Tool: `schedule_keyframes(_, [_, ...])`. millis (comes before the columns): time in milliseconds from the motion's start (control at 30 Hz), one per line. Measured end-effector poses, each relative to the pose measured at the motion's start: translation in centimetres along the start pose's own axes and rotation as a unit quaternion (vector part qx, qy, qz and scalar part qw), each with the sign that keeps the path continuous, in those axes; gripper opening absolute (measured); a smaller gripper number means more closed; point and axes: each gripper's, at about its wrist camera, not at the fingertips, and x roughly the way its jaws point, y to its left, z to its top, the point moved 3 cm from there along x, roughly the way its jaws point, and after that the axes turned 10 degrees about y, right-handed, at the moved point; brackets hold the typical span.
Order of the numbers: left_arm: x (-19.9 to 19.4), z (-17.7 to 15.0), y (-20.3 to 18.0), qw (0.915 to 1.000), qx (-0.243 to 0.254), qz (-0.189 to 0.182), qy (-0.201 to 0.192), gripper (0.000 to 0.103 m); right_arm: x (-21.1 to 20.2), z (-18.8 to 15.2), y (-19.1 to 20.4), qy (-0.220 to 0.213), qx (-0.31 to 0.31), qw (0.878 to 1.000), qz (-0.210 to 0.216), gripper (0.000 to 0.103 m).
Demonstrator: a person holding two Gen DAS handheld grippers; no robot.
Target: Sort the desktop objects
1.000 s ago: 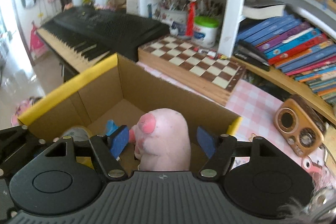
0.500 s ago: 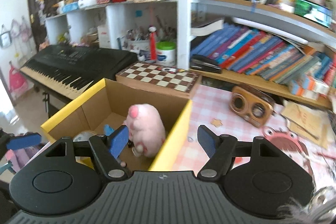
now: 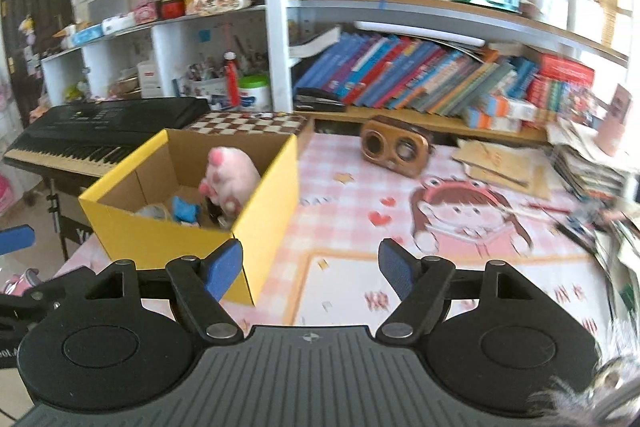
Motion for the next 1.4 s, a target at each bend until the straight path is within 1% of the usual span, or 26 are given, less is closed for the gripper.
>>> schedule_keyframes(133, [-0.9, -1.2, -0.4, 1.0, -0.002, 0.005, -0.002, 0.101, -1.2, -2.8, -0.2, 0.007, 0.027, 1.0, -0.012, 0.074])
schedule_keyframes(267, [-1.4, -2.2, -0.6, 0.9999, -0.004, 0.011, 0.003, 0.102, -1.9, -5.0, -0.3, 0.011, 0.039, 0.999, -0.029, 0.076])
schedule_keyframes(567, [-1.3, -4.2, -2.1, 0.9995, 0.013, 0.017, 0.022, 0.103, -2.9, -8.9, -0.9, 0.028, 0.067, 0.996, -0.053, 0.081])
schedule_keyframes(633, [-1.2, -4.6, -2.6, 0.9993, 0.017, 0.016, 0.027, 0.103, -3.1, -9.6, -1.0, 0.032, 0.071, 0.995, -0.057, 0.083])
schedule_keyframes(733, [-1.1, -5.1, -3.3, 0.9989, 0.024, 0.02, 0.035, 0.103, -3.2, -10.6, -1.2, 0.04, 0.072, 0.995, -0.062, 0.084])
schedule_keyframes(800, [-1.1, -5.3, -3.5, 0.9986, 0.026, 0.019, 0.041, 0.103, -3.2, -11.0, -1.3, 0.044, 0.075, 0.994, -0.065, 0.084])
schedule_keyframes(900, [-1.0, -5.6, -3.8, 0.9985, 0.025, 0.017, 0.046, 0.103, -3.3, -11.4, -1.4, 0.048, 0.081, 0.993, -0.065, 0.09])
schedule_keyframes(1000, [-0.8, -5.9, -4.0, 0.998, 0.027, 0.015, 0.054, 0.103, -3.3, -11.7, -1.3, 0.052, 0.082, 0.993, -0.062, 0.092])
schedule_keyframes(1400, [-0.5, -6.1, -3.7, 0.9978, 0.022, 0.013, 0.061, 0.103, -2.9, -11.7, -0.7, 0.062, 0.077, 0.993, -0.061, 0.093])
